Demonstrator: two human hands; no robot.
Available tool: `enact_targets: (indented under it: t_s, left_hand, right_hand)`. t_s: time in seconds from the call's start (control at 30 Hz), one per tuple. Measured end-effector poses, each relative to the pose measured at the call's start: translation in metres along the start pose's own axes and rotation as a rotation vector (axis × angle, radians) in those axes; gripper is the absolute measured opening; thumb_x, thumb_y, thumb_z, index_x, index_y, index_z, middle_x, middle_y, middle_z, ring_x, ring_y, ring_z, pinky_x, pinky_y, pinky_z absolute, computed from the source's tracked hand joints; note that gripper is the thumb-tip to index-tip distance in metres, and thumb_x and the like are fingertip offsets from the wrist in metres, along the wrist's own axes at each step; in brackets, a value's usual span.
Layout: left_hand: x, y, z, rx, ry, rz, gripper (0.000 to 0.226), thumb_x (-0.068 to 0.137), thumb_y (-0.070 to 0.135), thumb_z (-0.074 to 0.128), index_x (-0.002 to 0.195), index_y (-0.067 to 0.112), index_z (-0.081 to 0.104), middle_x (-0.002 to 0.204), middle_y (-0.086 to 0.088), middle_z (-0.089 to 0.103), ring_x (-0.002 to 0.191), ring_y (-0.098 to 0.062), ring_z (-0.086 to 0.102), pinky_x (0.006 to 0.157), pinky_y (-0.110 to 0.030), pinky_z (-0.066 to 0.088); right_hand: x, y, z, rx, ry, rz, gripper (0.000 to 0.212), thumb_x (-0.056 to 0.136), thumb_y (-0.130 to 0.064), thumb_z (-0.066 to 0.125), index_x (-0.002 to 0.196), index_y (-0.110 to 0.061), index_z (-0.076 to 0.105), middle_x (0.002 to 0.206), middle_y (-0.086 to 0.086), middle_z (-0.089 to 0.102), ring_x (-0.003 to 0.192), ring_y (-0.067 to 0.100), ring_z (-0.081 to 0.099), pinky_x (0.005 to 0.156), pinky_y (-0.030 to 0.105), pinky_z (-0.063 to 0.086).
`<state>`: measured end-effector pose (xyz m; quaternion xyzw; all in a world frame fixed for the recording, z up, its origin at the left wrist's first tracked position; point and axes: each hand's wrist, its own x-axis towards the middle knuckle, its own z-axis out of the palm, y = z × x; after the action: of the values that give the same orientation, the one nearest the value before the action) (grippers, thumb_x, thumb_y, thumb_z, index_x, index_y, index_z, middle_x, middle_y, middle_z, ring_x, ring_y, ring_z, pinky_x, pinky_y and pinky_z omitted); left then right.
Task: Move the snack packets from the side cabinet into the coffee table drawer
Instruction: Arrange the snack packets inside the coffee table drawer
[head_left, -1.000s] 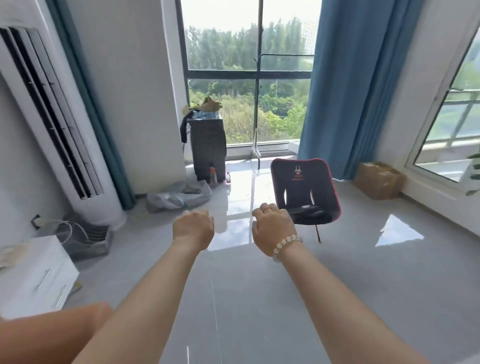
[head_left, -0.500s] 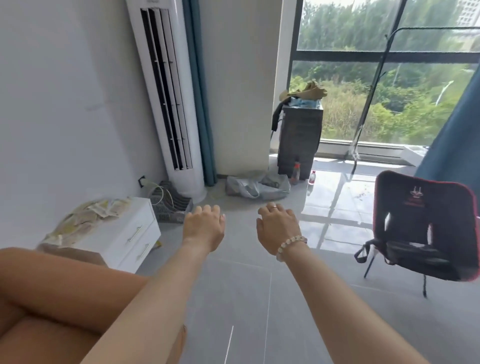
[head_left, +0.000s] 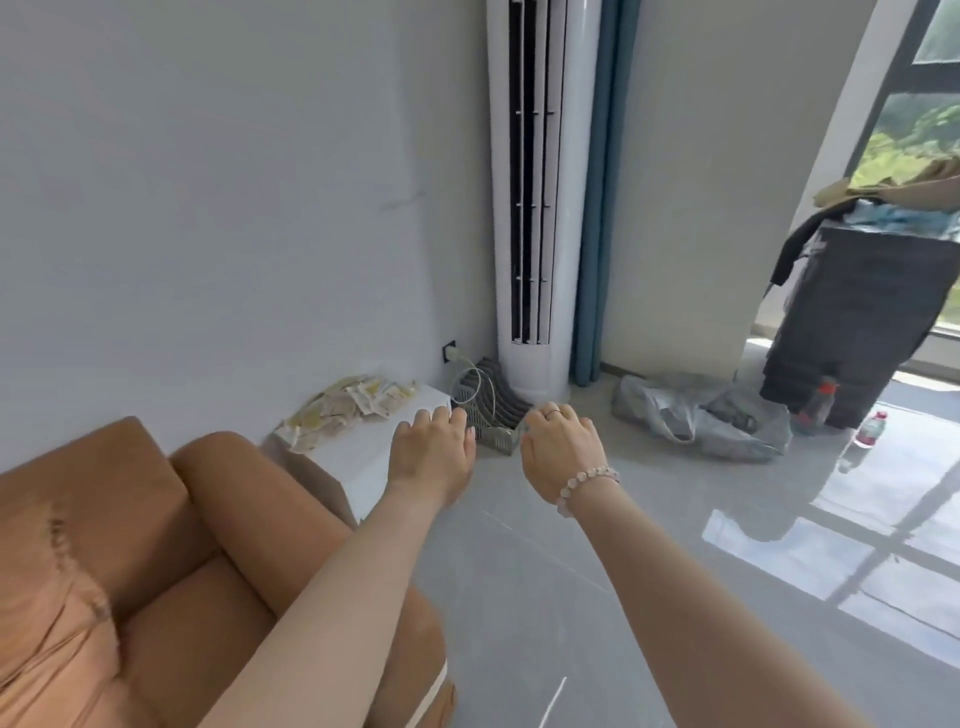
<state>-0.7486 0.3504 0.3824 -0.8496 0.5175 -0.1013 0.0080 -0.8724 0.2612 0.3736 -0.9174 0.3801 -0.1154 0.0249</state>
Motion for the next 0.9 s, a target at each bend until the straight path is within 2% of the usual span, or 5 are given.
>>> enact_targets:
  t_s: [0.37, 0.53, 0.73, 0.9]
  left_hand:
    - [0.142, -0.084, 0.053, 0.06, -0.07, -0.144, 0.039, 0.102, 0.03, 0.02, 0.127, 0.011, 0.044, 0.125, -0.007, 0.056, 0.114, -0.027, 0.052, 0.086, -0.036, 0.041]
    - [0.22, -0.126, 0.065, 0.11, -0.073, -0.209, 0.039, 0.102, 0.03, 0.02, 0.126, 0.011, 0.043, 0.123, -0.006, 0.056, 0.112, -0.026, 0.053, 0.083, -0.035, 0.042]
    - [0.288, -0.136, 0.083, 0.112, -0.076, -0.188, 0.038, 0.103, 0.032, 0.02, 0.124, 0.011, 0.042, 0.119, -0.006, 0.057, 0.108, -0.026, 0.054, 0.078, -0.033, 0.04]
    - [0.338, -0.16, 0.109, 0.124, -0.088, -0.265, 0.037, 0.103, 0.032, 0.02, 0.123, 0.011, 0.043, 0.116, -0.005, 0.059, 0.106, -0.026, 0.056, 0.077, -0.034, 0.04]
  right_hand:
    - [0.186, -0.017, 0.051, 0.021, -0.065, -0.139, 0.035, 0.101, -0.026, 0.027, 0.125, -0.011, 0.048, 0.128, 0.006, 0.048, 0.121, 0.022, 0.042, 0.096, 0.035, 0.036]
    - [0.268, -0.02, 0.065, 0.018, -0.07, -0.154, 0.034, 0.101, -0.024, 0.027, 0.122, -0.011, 0.05, 0.125, 0.006, 0.05, 0.118, 0.023, 0.044, 0.095, 0.034, 0.036]
    - [0.341, -0.006, 0.078, 0.023, -0.051, -0.153, 0.036, 0.101, -0.024, 0.027, 0.126, -0.01, 0.049, 0.129, 0.005, 0.049, 0.12, 0.021, 0.043, 0.095, 0.034, 0.036]
    - [0.406, -0.007, 0.097, 0.04, -0.07, -0.182, 0.036, 0.1, -0.025, 0.027, 0.126, -0.01, 0.048, 0.127, 0.006, 0.051, 0.12, 0.022, 0.044, 0.096, 0.034, 0.035]
